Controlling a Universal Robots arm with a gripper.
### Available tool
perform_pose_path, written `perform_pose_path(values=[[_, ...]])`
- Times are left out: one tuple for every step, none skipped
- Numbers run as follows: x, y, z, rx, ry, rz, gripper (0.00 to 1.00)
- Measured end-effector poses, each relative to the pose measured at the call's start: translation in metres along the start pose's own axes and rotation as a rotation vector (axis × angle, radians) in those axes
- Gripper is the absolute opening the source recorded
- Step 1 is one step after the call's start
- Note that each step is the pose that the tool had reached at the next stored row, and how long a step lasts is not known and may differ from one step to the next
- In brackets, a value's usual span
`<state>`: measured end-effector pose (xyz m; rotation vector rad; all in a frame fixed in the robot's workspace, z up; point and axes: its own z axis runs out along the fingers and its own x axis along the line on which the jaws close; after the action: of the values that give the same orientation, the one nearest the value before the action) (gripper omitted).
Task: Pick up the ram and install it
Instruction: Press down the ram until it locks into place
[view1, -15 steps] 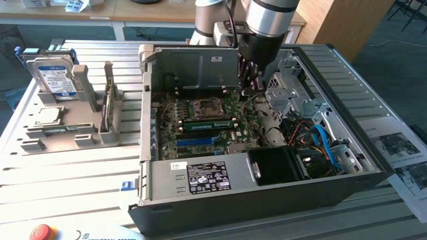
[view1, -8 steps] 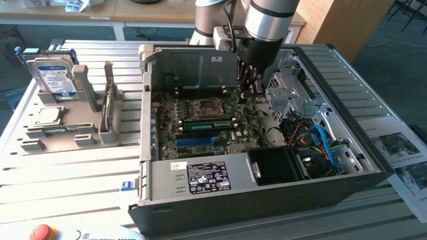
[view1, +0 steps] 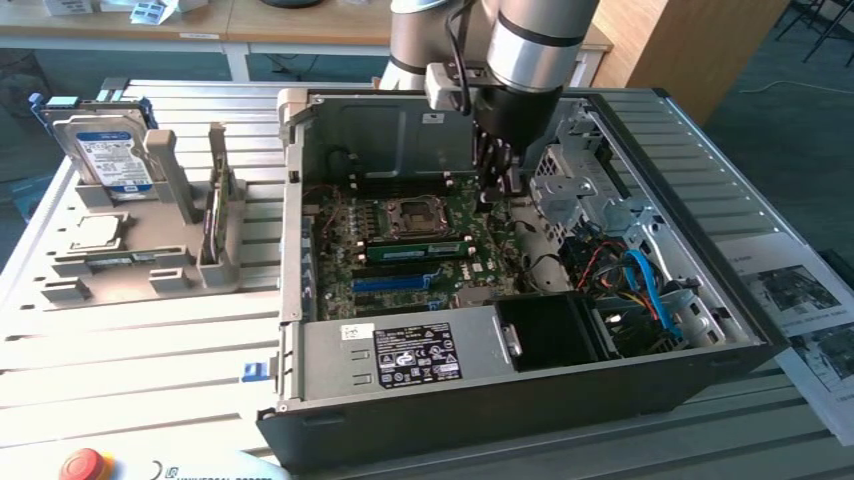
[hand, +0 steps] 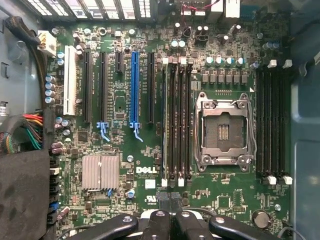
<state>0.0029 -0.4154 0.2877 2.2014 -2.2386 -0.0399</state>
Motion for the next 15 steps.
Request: perform_pose_path(values=[[0.000,0.0000,0.0011,0.0001,0.0000,0.000,0.11],[0.000,-0.0001,0.0023,0.0002,0.0000,0.000,0.11],[0.000,-0.0001,0.0031,0.0002,0.0001,0.000,0.11],[0.000,-0.0001,0.0040,0.0002,0.0001,0.000,0.11],[0.000,-0.0001,0.0050,0.0003,0.0001,0.000,0.11],[0.000,-0.0001,0.0059,0.0002,0.0000,0.000,0.11],[0.000,-0.0001,0.0068,0.0002,0.0000,0.000,0.11],[0.000,-0.0002,0.0079,0.0003,0.0000,0.000,0.11],[0.000,-0.0002,0.0089,0.0002,-0.0001,0.000,0.11],[0.000,-0.0002,0.0098,0.0003,0.0000,0.000,0.11],[0.000,-0.0002,0.0109,0.0003,0.0000,0.000,0.11],[0.000,-0.0002,0.0120,0.0003,0.0001,0.000,0.11],[0.000,-0.0002,0.0134,0.0004,0.0000,0.000,0.11],[0.000,-0.0002,0.0147,0.0004,-0.0001,0.000,0.11],[0.000,-0.0002,0.0160,0.0005,-0.0001,0.000,0.11]])
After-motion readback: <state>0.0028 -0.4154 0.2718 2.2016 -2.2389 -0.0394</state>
